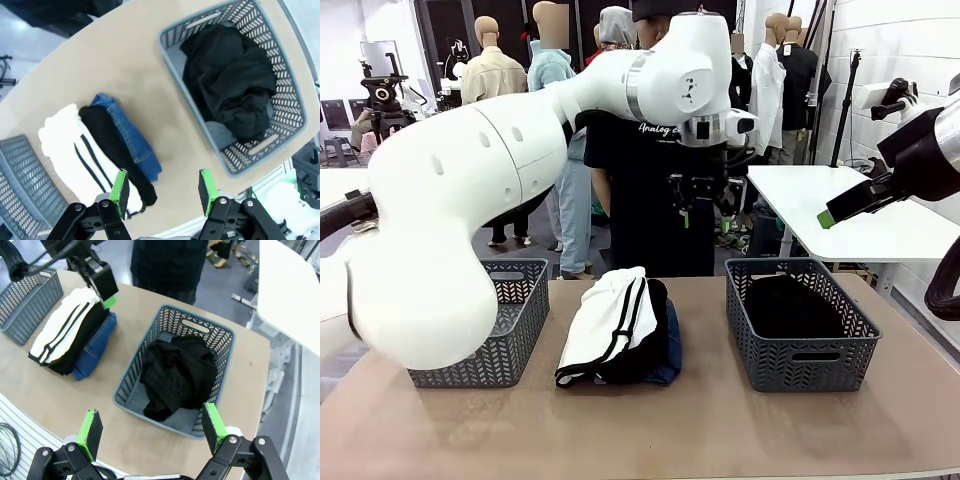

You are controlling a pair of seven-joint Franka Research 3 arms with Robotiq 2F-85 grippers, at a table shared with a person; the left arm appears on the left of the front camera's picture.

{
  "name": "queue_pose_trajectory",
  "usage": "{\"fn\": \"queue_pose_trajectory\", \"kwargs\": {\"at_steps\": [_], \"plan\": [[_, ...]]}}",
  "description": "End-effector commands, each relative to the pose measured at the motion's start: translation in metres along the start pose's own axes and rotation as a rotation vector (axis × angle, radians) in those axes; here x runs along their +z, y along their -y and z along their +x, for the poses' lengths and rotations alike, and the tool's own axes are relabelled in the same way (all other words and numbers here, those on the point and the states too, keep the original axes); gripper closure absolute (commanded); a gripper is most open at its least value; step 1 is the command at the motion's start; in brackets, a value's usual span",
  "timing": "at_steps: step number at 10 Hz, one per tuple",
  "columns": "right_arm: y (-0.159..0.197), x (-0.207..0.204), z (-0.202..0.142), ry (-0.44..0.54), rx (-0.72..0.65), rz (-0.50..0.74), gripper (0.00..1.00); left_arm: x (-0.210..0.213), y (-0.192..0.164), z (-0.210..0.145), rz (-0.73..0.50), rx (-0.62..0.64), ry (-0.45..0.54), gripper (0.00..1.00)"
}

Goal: Sort the tops and bottoms.
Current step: Lift clothes from the center of the table with your right hand.

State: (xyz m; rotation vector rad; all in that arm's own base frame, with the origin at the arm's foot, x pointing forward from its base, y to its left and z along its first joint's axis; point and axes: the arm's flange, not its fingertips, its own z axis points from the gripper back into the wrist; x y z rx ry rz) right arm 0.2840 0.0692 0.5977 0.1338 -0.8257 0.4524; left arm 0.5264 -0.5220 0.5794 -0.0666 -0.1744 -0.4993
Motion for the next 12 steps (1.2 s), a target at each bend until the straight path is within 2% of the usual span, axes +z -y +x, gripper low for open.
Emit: {"fn": "queue_pose_trajectory", "kwargs": {"at_steps": [1,3,4,5,6,7,8,9,12], "plan": [[0.000,-0.001,0.001,0.006,0.004,0.007,0.00,-0.024,-0.040,-0.180,-0.052,0.045,-0.039,0.28],[0.000,-0.001,0.001,0.006,0.004,0.007,0.00,0.001,-0.055,-0.233,-0.058,0.134,-0.120,0.28],[0.000,-0.001,0.001,0.006,0.004,0.007,0.00,0.017,-0.062,-0.260,-0.084,0.221,-0.218,0.28],[0.000,-0.001,0.001,0.006,0.004,0.007,0.00,0.029,-0.071,-0.283,-0.069,0.341,-0.368,0.28],[0.000,-0.001,0.001,0.006,0.004,0.007,0.00,0.033,-0.079,-0.291,-0.025,0.401,-0.482,0.28],[0.000,-0.001,0.001,0.006,0.004,0.007,0.00,0.034,-0.084,-0.295,-0.038,0.426,-0.546,0.28],[0.000,-0.001,0.001,0.006,0.004,0.007,0.00,0.034,-0.086,-0.291,0.017,0.436,-0.524,0.28],[0.000,-0.001,0.001,0.006,0.004,0.007,0.00,0.114,-0.029,-0.117,0.044,0.380,-0.485,0.28],[0.000,-0.001,0.001,0.006,0.004,0.007,0.00,0.114,-0.029,-0.117,0.044,0.380,-0.485,0.28]]}}
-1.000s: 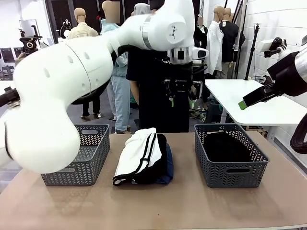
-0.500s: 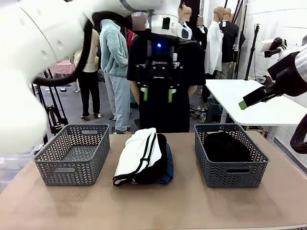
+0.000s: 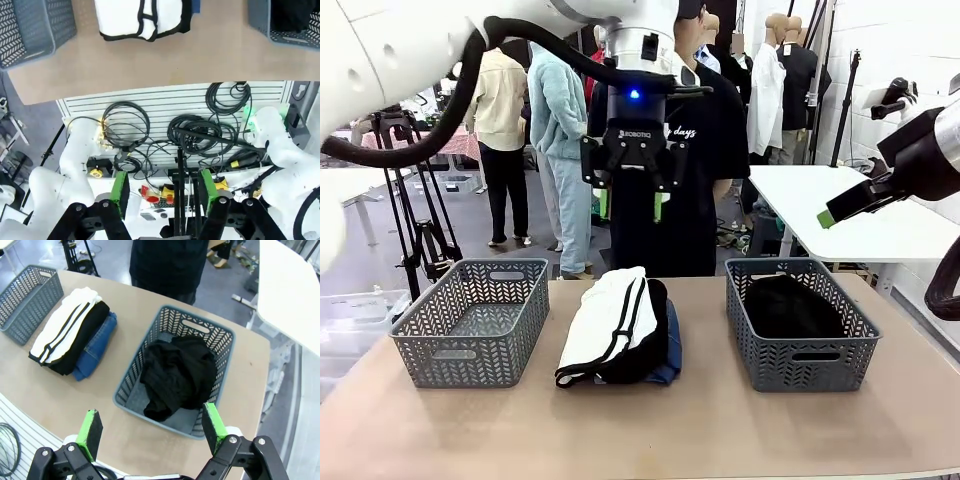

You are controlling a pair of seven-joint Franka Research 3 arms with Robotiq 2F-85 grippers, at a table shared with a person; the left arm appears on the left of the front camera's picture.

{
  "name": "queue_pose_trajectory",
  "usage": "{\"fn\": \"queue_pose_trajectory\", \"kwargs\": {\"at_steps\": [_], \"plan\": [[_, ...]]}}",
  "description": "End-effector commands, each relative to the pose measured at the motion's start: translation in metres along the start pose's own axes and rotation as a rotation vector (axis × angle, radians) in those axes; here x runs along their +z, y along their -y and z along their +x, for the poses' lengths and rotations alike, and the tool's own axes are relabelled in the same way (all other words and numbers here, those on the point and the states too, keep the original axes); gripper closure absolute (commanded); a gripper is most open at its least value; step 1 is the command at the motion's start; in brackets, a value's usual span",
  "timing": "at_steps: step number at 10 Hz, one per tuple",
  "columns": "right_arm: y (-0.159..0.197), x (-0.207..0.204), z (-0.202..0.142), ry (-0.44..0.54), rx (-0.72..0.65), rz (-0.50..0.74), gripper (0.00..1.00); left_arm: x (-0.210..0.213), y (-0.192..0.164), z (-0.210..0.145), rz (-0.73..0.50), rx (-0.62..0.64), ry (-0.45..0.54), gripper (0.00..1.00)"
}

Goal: Sort the tops and bottoms.
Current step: Lift clothes from the center of the table with your right hand.

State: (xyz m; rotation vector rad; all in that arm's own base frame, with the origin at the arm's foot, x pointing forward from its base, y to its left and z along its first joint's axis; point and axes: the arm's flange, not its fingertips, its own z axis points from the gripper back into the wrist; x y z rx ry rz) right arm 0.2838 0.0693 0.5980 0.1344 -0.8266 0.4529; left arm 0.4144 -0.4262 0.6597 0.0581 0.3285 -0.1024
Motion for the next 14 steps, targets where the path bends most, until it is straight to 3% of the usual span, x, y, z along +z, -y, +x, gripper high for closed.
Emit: {"fn": "queue_pose_trajectory", "kwargs": {"at_steps": [1,3,6,7,9,10,12,14], "plan": [[0.000,-0.002,0.001,0.005,0.003,0.007,0.00,0.012,0.002,0.004,0.011,-0.017,0.030,0.28],[0.000,-0.002,0.001,0.005,0.003,0.007,0.00,-0.001,0.002,0.002,-0.001,-0.001,0.003,0.28],[0.000,-0.002,0.001,0.005,0.003,0.007,0.00,-0.069,-0.092,-0.008,0.005,0.167,0.086,0.28],[0.000,-0.002,0.001,0.005,0.003,0.007,0.00,-0.094,-0.121,-0.014,0.057,0.128,0.124,0.28],[0.000,-0.002,0.001,0.005,0.003,0.007,0.00,-0.132,-0.173,-0.019,-0.016,0.070,0.215,0.28],[0.000,-0.002,0.001,0.005,0.003,0.007,0.00,-0.140,-0.196,-0.020,-0.013,0.112,0.281,0.28],[0.000,-0.002,0.001,0.005,0.003,0.007,0.00,-0.117,-0.205,-0.031,-0.047,0.130,0.425,0.28],[0.000,-0.002,0.001,0.005,0.003,0.007,0.00,-0.063,-0.168,-0.039,-0.055,0.071,0.526,0.28]]}}
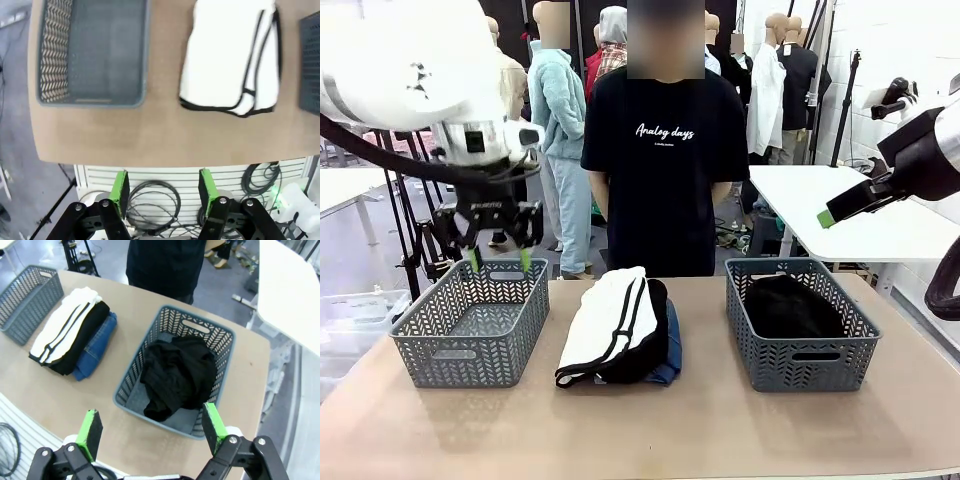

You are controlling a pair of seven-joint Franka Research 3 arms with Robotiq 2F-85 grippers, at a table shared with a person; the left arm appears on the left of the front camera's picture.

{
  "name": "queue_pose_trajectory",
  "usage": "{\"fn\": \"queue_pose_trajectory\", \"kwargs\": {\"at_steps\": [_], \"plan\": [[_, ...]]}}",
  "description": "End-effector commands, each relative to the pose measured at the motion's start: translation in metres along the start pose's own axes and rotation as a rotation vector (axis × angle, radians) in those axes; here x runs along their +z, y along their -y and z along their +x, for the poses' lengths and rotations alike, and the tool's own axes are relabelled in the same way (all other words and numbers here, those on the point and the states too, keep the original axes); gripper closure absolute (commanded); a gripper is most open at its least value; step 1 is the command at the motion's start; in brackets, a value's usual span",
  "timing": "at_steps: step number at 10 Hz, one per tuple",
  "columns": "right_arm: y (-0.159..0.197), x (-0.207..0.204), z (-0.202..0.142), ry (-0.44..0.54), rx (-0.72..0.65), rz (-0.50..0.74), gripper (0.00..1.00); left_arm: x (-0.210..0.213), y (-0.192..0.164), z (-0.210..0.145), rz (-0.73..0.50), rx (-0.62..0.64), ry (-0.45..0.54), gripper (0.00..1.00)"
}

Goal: Sort the tops and bottoms.
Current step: Lift clothes from the center of the table with your right hand.

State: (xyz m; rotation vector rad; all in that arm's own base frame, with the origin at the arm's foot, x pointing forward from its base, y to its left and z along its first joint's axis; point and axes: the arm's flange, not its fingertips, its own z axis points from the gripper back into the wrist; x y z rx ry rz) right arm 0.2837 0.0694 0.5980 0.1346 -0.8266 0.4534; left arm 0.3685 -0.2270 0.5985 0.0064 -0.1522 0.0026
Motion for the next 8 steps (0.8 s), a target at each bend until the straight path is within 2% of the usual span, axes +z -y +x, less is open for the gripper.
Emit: {"fn": "queue_pose_trajectory", "kwargs": {"at_steps": [1,8], "plan": [[0.0006,-0.0016,0.0009,0.005,0.003,0.006,0.00,-0.0230,-0.0126,0.0059,0.016,0.025,-0.068,0.28],[0.0006,-0.0016,0.0009,0.005,0.003,0.006,0.00,-0.0230,-0.0126,0.0059,0.016,0.025,-0.068,0.28]]}}
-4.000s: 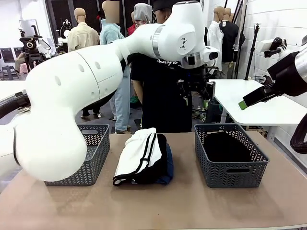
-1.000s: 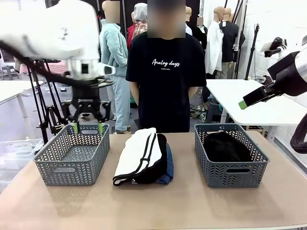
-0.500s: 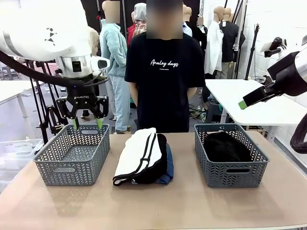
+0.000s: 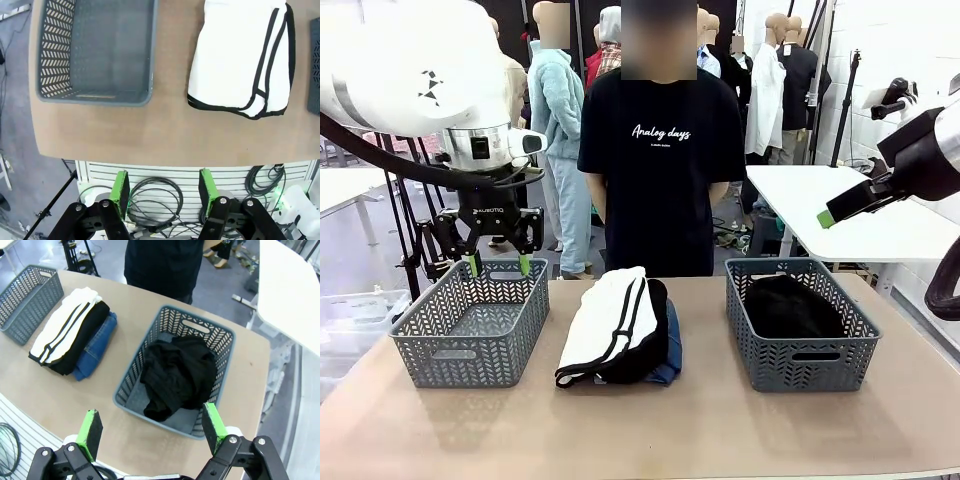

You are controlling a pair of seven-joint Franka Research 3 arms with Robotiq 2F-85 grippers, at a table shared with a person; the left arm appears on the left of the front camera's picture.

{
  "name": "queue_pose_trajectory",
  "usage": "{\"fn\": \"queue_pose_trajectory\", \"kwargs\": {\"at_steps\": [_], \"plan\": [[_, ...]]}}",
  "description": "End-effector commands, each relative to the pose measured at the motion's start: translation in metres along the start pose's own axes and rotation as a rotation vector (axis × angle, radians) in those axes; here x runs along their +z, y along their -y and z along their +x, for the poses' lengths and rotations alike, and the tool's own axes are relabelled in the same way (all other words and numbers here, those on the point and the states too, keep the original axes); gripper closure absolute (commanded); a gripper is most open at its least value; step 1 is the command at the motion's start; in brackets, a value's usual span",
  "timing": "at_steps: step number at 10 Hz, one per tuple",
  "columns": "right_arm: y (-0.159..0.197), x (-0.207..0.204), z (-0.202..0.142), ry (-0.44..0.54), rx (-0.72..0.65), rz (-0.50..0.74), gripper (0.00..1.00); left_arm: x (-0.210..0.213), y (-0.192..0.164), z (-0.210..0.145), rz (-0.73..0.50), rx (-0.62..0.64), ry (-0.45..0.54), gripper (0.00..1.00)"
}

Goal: Sort the tops and bottoms.
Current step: Lift clothes from the center of the table with your right hand.

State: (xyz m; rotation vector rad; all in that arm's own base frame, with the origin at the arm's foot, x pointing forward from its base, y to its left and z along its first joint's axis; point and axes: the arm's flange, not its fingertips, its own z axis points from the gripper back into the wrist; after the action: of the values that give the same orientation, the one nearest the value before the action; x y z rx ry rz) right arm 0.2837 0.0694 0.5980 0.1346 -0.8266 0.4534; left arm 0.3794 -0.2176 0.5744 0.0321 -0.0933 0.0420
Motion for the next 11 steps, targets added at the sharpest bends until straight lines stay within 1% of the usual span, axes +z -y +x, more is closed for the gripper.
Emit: {"fn": "queue_pose_trajectory", "kwargs": {"at_steps": [1,3,5,6,7,8,9,10,11], "plan": [[0.001,-0.002,0.001,0.005,0.003,0.006,0.00,0.002,-0.003,-0.001,-0.012,-0.012,-0.009,0.28],[0.001,-0.002,0.001,0.005,0.003,0.006,0.00,0.000,0.001,0.000,0.000,-0.001,0.001,0.28],[0.001,-0.002,0.001,0.005,0.003,0.006,0.00,-0.003,-0.014,-0.001,-0.092,-0.159,0.027,0.28],[0.001,-0.002,0.001,0.005,0.003,0.006,0.00,-0.005,-0.031,0.003,-0.090,-0.209,0.107,0.28],[0.001,-0.002,0.001,0.005,0.003,0.006,0.00,-0.015,-0.053,0.007,-0.125,-0.317,0.098,0.28],[0.001,-0.002,0.001,0.005,0.003,0.006,0.00,-0.026,-0.072,0.011,-0.121,-0.372,0.117,0.28],[0.001,-0.002,0.001,0.005,0.003,0.006,0.00,-0.036,-0.088,0.013,-0.129,-0.395,0.126,0.28],[0.001,-0.002,0.001,0.005,0.003,0.006,0.00,-0.044,-0.106,0.016,-0.159,-0.400,0.108,0.28],[0.001,-0.002,0.001,0.005,0.003,0.006,0.00,-0.042,-0.123,0.016,-0.191,-0.371,0.113,0.28]]}}
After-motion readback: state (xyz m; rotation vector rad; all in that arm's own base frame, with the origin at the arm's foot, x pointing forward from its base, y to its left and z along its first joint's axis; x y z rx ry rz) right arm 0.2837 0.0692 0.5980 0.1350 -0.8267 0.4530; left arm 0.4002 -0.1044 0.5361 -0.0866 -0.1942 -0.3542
